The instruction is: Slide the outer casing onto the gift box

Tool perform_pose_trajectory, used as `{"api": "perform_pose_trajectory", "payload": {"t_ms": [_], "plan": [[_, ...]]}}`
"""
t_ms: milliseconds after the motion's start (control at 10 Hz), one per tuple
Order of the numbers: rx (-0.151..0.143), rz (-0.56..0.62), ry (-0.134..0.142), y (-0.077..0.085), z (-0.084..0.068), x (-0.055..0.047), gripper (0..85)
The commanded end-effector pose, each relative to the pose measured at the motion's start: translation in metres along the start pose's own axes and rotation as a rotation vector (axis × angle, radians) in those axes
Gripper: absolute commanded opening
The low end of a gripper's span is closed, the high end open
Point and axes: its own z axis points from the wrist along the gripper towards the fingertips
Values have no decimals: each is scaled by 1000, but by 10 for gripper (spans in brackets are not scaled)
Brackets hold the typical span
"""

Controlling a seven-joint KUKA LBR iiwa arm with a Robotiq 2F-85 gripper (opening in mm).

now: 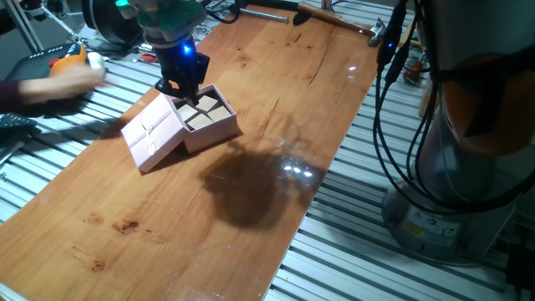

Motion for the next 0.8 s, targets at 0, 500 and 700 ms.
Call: {"api": "perform_pose_trajectory", "payload": {"t_ms": [0,500,700], "plan": [[11,-6,-10,1,-1,1,0],[-14,-85,-25,24,-3,-16,0],[-29,-114,-36,23,3,-20,0]]}}
